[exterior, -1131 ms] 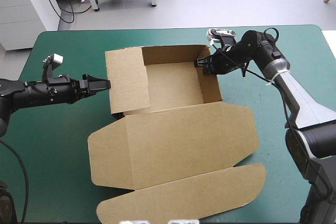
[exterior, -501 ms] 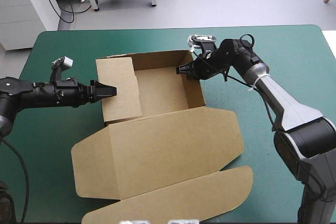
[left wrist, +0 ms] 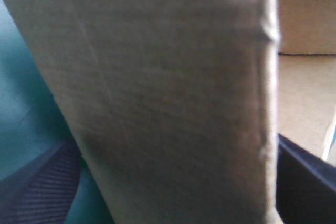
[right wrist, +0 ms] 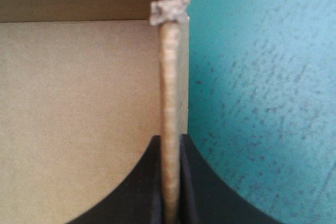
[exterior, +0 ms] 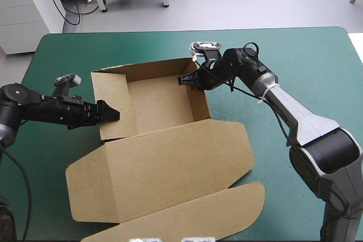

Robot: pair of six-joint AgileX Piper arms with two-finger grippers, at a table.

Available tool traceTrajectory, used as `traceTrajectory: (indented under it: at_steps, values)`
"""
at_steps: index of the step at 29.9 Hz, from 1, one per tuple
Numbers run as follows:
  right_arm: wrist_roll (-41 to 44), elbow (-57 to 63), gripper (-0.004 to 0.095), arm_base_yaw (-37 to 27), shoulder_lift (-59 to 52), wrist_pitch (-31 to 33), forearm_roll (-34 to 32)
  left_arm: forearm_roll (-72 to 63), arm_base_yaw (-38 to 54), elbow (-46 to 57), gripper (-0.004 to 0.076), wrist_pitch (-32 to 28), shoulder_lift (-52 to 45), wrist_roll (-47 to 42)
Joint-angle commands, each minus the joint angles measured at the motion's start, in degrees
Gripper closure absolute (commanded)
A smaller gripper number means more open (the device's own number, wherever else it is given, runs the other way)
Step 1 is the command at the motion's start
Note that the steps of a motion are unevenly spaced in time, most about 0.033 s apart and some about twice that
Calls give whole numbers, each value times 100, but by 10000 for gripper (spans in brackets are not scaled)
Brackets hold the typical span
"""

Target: Fold the box

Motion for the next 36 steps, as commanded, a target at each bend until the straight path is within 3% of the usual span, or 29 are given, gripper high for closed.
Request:
traceTrajectory:
  at_steps: [1,6,14,17,23,32,36]
  values:
    - [122,-189,923,-2,-343,-280,173,-35,-292,-158,107,-284,-193,-402]
    - [289,-189,923,-2,-343,-147,-150,242,-912,-158,230,-719,-193,-633]
    - [544,-189,923,-2,-343,213,-709,899,-1211,-158,232,-828,-193,-1069]
    - [544,-189,923,3,-343,238,-736,1297,-1211,-158,244,-817,-193,-1497]
    - [544,-189,923,184,-343,164,-749,1490,-1211,-158,365,-840,-193,-1859]
    - [553,-189,924,404,-343,127,-596,1529,-1211,-158,390,-865,-193,-2061]
    - [553,-189,924,410,-343,204,-454,1646,-1211,-158,503,-906,-193,-2173]
